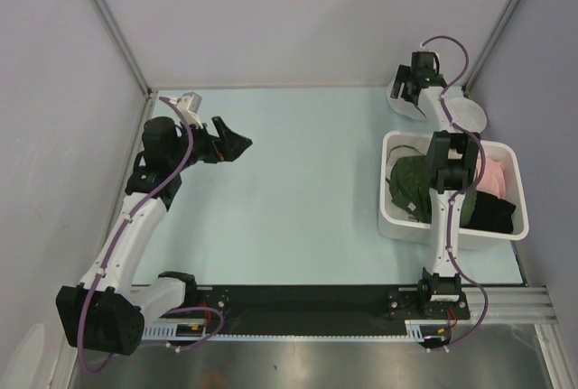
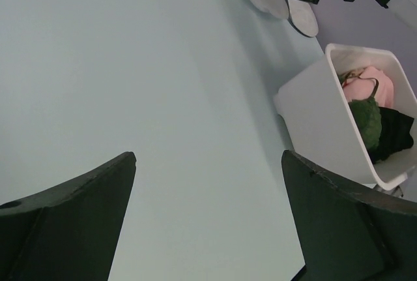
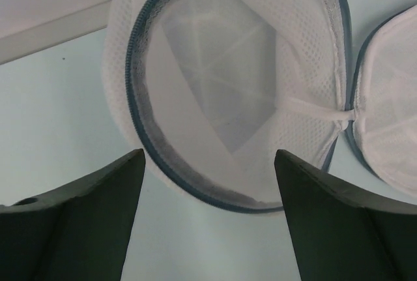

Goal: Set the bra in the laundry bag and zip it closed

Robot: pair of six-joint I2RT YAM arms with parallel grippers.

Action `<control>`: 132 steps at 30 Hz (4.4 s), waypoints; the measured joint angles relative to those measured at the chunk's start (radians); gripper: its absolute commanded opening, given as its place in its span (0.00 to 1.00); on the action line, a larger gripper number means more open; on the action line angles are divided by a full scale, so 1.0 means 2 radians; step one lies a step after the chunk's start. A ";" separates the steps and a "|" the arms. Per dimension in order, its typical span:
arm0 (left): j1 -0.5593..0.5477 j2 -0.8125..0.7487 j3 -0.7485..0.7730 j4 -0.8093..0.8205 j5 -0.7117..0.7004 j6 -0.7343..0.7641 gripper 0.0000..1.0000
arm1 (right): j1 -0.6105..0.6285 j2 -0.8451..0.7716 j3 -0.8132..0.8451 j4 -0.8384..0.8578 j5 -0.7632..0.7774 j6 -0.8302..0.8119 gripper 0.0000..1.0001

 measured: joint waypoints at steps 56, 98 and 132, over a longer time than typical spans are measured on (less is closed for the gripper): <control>-0.082 0.002 0.046 -0.277 -0.109 -0.188 0.94 | 0.274 -0.430 -0.356 -0.117 -0.232 0.100 1.00; -0.110 0.192 0.047 -0.321 -0.168 -0.059 0.17 | 0.088 -0.424 -0.607 0.012 0.038 0.086 0.59; -0.132 0.034 0.179 -0.360 -0.319 -0.046 1.00 | 0.135 -0.658 -0.387 -0.179 0.064 0.133 0.00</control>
